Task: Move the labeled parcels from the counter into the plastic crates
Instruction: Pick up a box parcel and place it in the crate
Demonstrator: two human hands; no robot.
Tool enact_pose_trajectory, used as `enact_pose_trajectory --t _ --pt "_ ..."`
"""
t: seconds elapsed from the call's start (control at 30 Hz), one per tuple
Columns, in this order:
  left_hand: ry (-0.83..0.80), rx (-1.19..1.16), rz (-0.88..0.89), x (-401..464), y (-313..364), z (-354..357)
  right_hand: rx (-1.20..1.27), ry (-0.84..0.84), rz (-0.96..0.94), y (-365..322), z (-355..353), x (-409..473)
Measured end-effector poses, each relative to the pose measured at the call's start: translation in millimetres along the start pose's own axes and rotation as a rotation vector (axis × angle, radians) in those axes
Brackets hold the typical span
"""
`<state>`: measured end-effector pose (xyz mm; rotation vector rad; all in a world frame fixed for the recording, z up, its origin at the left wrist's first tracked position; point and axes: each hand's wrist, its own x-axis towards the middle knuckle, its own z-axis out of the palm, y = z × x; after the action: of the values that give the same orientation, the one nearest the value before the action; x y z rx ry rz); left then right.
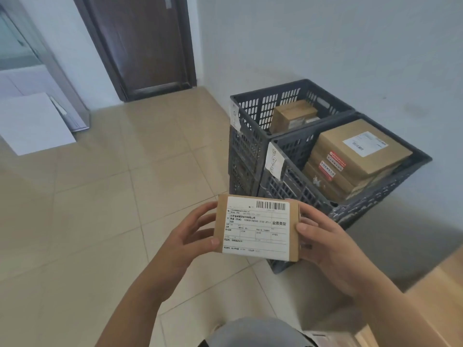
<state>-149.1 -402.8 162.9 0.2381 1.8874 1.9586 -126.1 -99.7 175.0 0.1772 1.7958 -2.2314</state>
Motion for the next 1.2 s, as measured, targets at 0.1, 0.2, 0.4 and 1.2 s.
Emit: enact_pose_trajectory --t 0.1,0.2,0.4,1.2 --pt "-0.009 0.001 -0.015 9 -3 -30 -0.022 -0.007 0.037 4 16 20" --pt "-0.011 -0.005 -0.025 25 -2 -54 -0.038 -0.032 0.046 -3 30 45" --pt "-0.006 0.022 -0.034 82 8 -102 -0.037 -0.02 0.077 -18 50 121" --pt "-0.189 0.107 -0.126 443 80 -328 0.011 0.113 0.125 -97 83 499"
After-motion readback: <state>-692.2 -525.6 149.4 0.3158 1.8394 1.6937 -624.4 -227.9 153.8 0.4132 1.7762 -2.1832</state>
